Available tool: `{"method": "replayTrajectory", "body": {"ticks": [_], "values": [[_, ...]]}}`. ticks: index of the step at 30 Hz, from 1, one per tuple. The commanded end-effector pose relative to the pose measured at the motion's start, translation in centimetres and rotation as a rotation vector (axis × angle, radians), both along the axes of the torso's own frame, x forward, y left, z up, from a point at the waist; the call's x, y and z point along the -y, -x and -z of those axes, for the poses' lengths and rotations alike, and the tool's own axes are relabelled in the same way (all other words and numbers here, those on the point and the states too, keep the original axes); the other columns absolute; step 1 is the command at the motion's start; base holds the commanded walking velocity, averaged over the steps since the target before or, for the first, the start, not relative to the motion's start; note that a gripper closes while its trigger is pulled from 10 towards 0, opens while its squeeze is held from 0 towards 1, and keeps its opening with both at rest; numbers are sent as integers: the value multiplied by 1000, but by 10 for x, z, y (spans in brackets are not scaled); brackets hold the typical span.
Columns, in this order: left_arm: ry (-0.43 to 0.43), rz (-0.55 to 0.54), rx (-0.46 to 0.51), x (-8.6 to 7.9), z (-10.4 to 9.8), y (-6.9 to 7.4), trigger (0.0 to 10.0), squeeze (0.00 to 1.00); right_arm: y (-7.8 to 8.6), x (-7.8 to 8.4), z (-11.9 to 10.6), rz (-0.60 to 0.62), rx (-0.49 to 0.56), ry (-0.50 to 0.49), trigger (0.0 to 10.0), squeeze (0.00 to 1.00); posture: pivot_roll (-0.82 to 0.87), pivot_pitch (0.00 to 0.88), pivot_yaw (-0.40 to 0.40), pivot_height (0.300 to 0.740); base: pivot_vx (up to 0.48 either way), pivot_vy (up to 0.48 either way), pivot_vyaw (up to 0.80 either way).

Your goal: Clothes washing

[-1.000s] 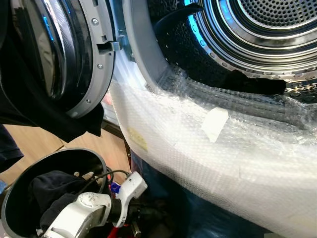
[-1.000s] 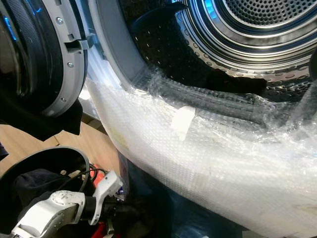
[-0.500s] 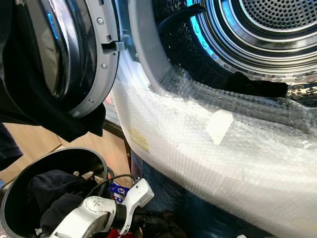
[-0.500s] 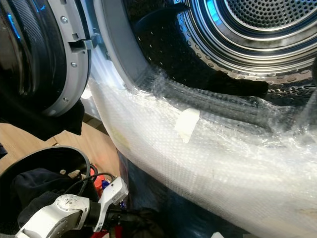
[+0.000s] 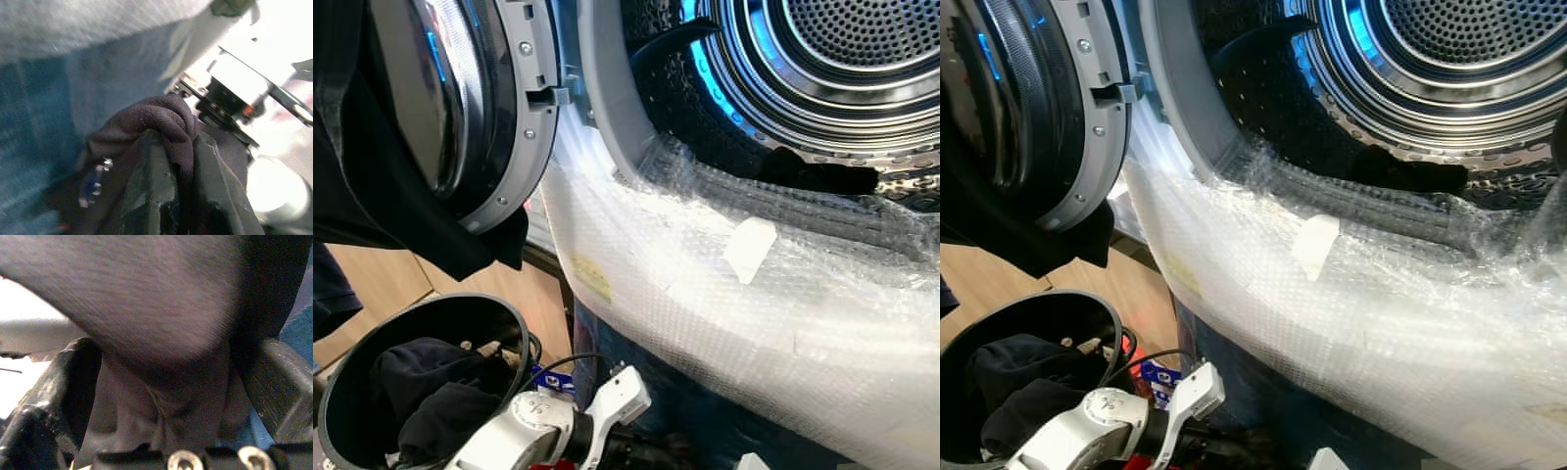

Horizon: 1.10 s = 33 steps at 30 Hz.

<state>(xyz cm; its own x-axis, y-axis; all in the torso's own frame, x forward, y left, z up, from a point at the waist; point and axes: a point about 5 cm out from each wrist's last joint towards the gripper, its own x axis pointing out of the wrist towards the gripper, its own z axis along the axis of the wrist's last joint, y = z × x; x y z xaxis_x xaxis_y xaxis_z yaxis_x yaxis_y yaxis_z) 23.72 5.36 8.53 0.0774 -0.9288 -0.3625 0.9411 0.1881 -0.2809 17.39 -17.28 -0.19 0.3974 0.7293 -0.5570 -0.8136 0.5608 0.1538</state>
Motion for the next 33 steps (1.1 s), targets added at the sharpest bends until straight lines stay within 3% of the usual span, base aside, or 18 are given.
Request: {"method": "replayTrajectory", "body": {"ticks": [1,10,12,19,20,29,33], "values": [[3,-36,55,6,-5,-11,0,0,-7,-6,-2,19,13,5,10000,1000,-62,0,6,740,0,0,0],[31,-48,114,30,-9,-21,0,0,-8,-22,-6,-62,8,-34,10000,1000,-61,0,-2,740,0,0,0],[64,-56,131,44,-12,-21,0,0,-14,-29,-6,-14,19,-47,10000,1000,-56,0,-3,740,0,0,0],[79,-46,144,50,-15,-18,0,0,-16,-32,2,43,20,-2,10000,1000,-53,0,-6,740,0,0,0],[62,-50,172,49,-16,-20,0,0,-22,-30,6,128,41,24,10000,0,-53,0,-4,740,0,0,0],[61,-55,203,45,-22,-23,0,0,-28,-29,20,329,-31,28,10000,0,-38,0,1,740,0,0,0],[75,-69,230,44,-31,-26,0,0,-35,-29,19,455,-32,-64,10000,0,-39,0,6,740,0,0,0]]}}
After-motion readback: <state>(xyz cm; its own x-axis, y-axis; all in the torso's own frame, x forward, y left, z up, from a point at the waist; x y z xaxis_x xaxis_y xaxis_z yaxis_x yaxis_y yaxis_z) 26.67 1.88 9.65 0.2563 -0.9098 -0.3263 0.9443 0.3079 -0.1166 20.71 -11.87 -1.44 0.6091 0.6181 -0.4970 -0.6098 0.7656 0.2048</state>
